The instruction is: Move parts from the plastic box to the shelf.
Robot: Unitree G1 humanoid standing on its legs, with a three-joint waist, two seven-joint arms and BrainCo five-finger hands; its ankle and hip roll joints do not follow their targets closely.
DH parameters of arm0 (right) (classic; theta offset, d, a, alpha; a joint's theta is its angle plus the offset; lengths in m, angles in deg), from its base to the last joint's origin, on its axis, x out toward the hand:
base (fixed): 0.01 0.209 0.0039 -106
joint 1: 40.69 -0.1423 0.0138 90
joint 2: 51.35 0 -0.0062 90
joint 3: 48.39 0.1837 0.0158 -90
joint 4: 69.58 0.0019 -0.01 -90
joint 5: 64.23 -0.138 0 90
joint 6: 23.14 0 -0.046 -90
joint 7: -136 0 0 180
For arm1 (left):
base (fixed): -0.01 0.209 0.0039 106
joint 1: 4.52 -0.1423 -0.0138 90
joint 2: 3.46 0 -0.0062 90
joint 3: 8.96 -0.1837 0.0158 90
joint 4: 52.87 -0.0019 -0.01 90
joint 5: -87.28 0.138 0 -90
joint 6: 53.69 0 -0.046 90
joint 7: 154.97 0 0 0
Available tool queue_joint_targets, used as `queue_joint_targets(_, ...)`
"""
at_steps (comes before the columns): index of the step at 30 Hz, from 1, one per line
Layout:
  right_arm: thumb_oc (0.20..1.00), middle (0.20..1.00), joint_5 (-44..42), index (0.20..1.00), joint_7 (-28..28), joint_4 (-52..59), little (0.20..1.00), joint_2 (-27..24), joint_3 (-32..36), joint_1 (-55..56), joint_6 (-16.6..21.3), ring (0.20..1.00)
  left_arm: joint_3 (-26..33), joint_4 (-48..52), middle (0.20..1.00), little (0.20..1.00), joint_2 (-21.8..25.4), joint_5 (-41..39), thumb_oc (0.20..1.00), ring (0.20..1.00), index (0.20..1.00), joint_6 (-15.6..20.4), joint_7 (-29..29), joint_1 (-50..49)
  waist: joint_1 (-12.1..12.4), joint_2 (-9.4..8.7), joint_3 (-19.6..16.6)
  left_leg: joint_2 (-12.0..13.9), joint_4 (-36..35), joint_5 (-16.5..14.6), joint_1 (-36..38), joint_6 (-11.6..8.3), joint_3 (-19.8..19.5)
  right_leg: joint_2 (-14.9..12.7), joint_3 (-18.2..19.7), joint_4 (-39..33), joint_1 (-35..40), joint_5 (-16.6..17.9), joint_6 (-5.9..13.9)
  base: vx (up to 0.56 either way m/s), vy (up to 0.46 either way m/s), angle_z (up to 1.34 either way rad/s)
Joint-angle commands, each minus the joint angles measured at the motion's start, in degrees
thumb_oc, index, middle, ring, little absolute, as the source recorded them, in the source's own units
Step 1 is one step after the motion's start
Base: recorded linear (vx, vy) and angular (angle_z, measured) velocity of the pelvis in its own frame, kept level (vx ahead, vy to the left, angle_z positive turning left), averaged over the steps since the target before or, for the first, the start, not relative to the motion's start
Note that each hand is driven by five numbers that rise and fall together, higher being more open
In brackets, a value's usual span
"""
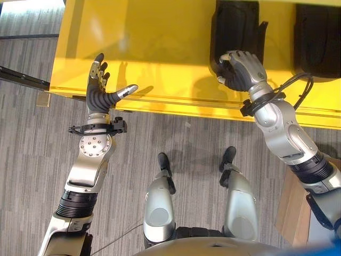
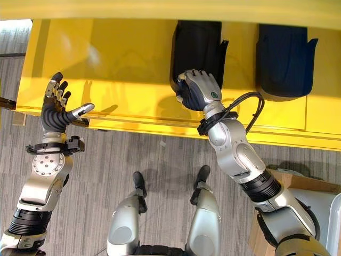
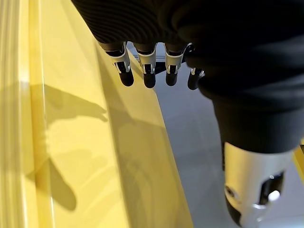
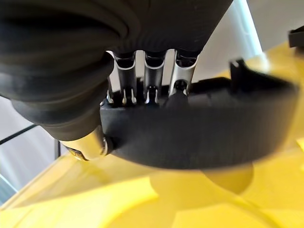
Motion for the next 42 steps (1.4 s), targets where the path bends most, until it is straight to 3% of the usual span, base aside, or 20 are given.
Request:
queue_joint_targets(1,0.200,0.200,2.41,0.200,3.44,5.39,0.200,2.99,1.06,-7.67,4.86,0.200,1.99,7.02,1.000,1.000,0.09,0.74,1.000,1.000,1.000,0.79,1.87,0.67,0.29,-0.69,-0.64,-1.78,3.81,-4.16,-2.69,1.10,-0.90,0.98,0.22,1.09,3.60,-8.24,3.21,0.01,-0.012,0.08)
queue_joint_targets(11,0.200,0.200,6.12,0.200,5.55,0.10,0.200,4.25,-1.88,-13.22,6.02,0.200,1.87,5.86,1.000,1.000,-0.21,0.09,1.000,1.000,1.000,1.30,2.42,0.59,2.18,-0.04,-0.64,-2.12,4.54,-4.33,-3.49,1.37,-1.98,0.14,-0.55,2.19,3.09,-8.60,3.03,0.01,-0.004,0.03)
queue_joint_targets(18,0.200,0.200,9.68,0.200,4.05,-0.71,0.200,4.55,-2.61,-14.82,7.34,0.200,1.82,6.42,1.000,1.000,-0.51,-0.09,1.000,1.000,1.000,1.90,1.33,0.13,2.94,0.18,-0.64,-2.13,5.00,-4.35,-4.23,1.41,-2.43,-0.36,-0.92,2.92,2.40,-8.69,3.08,0.01,-0.012,0.09)
queue_joint_targets(20,0.200,0.200,9.94,0.200,5.53,-3.34,0.200,4.29,-3.42,-16.31,9.89,0.200,1.98,6.56,1.000,1.000,-0.34,-0.44,1.000,1.000,1.000,1.90,0.84,0.15,3.31,0.28,-0.64,-2.22,4.93,-4.27,-4.32,1.37,-2.66,-0.45,-0.93,2.86,2.40,-8.70,3.08,0.00,0.000,0.00)
queue_joint_targets(24,0.200,0.200,9.98,0.200,5.90,-2.28,0.200,4.01,-3.68,-16.38,10.49,0.200,1.84,6.29,1.000,1.000,-0.25,-0.89,1.000,1.000,1.000,2.13,1.08,0.37,3.26,0.36,-0.64,-2.18,5.18,-4.14,-4.91,1.37,-2.85,-0.62,-0.99,3.46,1.73,-8.67,3.20,0.00,0.000,0.00)
queue_joint_targets(28,0.200,0.200,10.02,0.200,7.41,-2.08,0.200,3.67,-3.36,-16.78,13.70,0.200,1.91,6.46,1.000,1.000,-0.15,-0.98,1.000,1.000,1.000,2.53,0.90,0.30,3.34,0.31,-0.64,-2.20,5.28,-4.12,-5.20,1.47,-2.90,-0.73,-0.98,3.77,1.39,-8.70,3.27,0.00,0.000,0.00)
queue_joint_targets(31,0.200,0.200,13.93,0.200,5.19,-0.13,0.200,2.67,-2.32,-17.42,20.94,0.200,2.29,6.93,1.000,1.000,0.01,-1.15,1.000,1.000,1.000,2.98,0.08,0.31,3.58,0.25,-0.64,-2.27,5.40,-4.20,-5.53,1.43,-2.99,-0.90,-1.06,4.05,1.04,-8.75,3.40,0.00,0.000,0.00)
queue_joint_targets(32,0.200,0.200,14.56,0.200,4.43,0.30,0.200,2.47,-2.26,-17.53,21.82,0.200,2.36,7.04,1.000,1.000,0.04,-1.24,1.000,1.000,1.000,3.04,-0.08,0.27,3.65,0.22,-0.64,-2.26,5.46,-4.23,-5.57,1.41,-3.02,-0.92,-1.10,4.08,1.04,-8.78,3.41,0.00,0.000,0.00)
queue_joint_targets(34,0.200,0.200,15.93,0.200,0.13,2.73,0.200,0.88,-2.57,-18.63,23.02,0.200,2.86,7.39,1.000,1.000,0.02,-1.07,1.000,1.000,1.000,3.10,-1.29,-0.05,4.02,0.04,-0.64,-2.07,5.46,-4.21,-5.50,1.27,-3.03,-0.92,-1.38,4.05,1.27,-8.87,3.38,-0.01,-0.046,0.00)
queue_joint_targets(42,0.200,0.200,18.22,0.200,1.55,0.70,0.200,-4.19,-4.97,-20.38,26.09,0.200,4.10,6.63,1.000,1.000,1.43,-1.86,1.000,1.000,1.000,4.98,-3.52,-1.85,4.82,-0.75,-0.64,-1.39,5.46,-3.73,-5.52,0.90,-3.31,-0.85,-2.28,3.90,1.89,-8.89,3.24,0.00,-0.033,0.00)
